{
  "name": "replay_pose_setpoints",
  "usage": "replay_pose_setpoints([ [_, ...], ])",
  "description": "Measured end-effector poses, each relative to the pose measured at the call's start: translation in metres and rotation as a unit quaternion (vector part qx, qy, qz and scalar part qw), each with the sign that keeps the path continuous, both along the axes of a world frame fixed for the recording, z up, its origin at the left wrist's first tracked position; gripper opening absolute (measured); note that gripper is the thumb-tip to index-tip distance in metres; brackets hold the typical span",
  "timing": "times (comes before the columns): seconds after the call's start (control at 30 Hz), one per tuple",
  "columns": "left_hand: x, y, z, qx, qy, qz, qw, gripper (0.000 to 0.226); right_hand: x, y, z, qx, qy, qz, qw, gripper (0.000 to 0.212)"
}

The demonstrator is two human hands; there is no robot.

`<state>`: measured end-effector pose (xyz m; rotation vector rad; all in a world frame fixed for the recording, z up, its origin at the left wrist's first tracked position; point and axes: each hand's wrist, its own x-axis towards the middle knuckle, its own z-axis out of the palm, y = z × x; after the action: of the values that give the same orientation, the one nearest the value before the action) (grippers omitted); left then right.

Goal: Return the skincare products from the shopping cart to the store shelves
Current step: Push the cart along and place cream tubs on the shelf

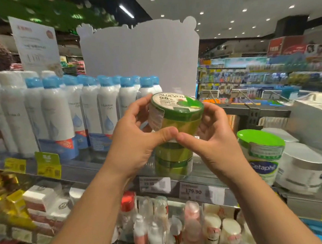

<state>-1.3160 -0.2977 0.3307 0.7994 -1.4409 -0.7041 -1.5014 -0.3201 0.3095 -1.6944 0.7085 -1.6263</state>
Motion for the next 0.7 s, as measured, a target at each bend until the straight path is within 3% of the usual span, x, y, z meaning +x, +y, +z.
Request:
replay_pose_setpoints([
  [0.23,0.016,-0.028,-0.011,0.027,-0.043,-0.031,0.998,0.09,0.0,-0.013,-0.001,0.011,0.008,-0.008,1.0,0.086],
  [0.53,0.016,-0.04,-0.02,0.026,-0.104,0.023,0.994,0.087,0.0,-0.024,-0.003,-0.018,0.125,-0.076,0.989,0.065],
  [0.7,0.014,-0.043,-0.026,0.037,-0.116,0.02,0.992,0.086,-0.004,-0.024,-0.011,-0.008,0.159,-0.084,0.984,0.065],
])
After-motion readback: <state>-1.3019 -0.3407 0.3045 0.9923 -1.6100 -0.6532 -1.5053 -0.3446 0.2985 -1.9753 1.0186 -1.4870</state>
